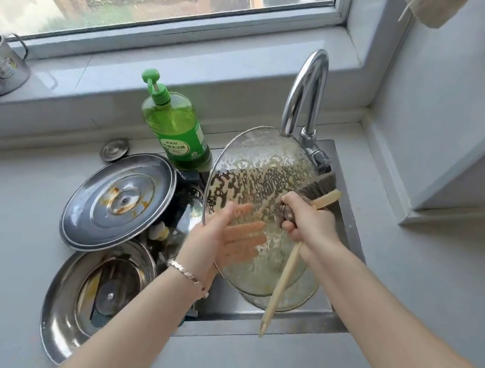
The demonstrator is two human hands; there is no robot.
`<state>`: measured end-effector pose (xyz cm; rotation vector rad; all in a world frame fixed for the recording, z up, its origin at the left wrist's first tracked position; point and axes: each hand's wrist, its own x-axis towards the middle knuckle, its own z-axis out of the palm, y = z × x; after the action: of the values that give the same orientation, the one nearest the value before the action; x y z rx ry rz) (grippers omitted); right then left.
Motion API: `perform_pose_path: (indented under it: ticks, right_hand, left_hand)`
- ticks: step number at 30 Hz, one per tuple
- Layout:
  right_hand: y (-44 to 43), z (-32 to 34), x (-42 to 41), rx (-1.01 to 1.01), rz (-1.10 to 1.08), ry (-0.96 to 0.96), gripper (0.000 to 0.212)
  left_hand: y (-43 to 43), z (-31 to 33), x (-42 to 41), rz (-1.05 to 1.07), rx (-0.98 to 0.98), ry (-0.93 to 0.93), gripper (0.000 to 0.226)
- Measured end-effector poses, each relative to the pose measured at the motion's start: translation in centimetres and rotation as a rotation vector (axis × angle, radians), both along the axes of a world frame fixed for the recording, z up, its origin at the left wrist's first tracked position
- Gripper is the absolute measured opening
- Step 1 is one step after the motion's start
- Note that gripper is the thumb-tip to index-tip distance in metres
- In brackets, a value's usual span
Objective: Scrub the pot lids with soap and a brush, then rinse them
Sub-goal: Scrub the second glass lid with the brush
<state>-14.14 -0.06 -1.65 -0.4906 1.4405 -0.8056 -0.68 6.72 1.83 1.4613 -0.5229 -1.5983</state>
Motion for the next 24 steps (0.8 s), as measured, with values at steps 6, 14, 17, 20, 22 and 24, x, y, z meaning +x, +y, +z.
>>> perform_pose_path:
  ticks: [6, 14, 17, 20, 22, 24]
  right_hand:
    - [0.2, 1.8, -1.2, -0.260, 0.260, 0.172, 0.050]
    - [5.2, 1.2, -1.4, -0.630, 0.757, 0.830, 0.045]
    - [7.0, 1.2, 0.6, -0.936, 0.750, 1.004, 0.066]
    - [6.1, 0.9, 0.2, -0.957, 0.722, 1.019, 0.061]
    - [4.4, -0.1, -1.4, -0.755, 0.715, 0.982, 0.046]
    - [2.2, -0.8, -3.6, -0.503, 0.594, 0.880, 0.039]
  left_hand:
    - [-0.2, -1.5, 0.5, 0.313, -0.035, 0.195, 0.051]
    - [-0.2, -2.0, 0.5, 0.439, 0.040, 0.291, 0.068]
    - [-0.2, -1.8, 0.1, 0.415, 0.060, 0.265, 0.067]
    - [0.5, -1.7, 0.2, 0.394, 0.061, 0.309, 0.066]
    - [0.9, -1.8, 0.4, 0.405, 0.049, 0.336, 0.066]
    - [1.1, -1.9, 0.5, 0.426, 0.036, 0.352, 0.066]
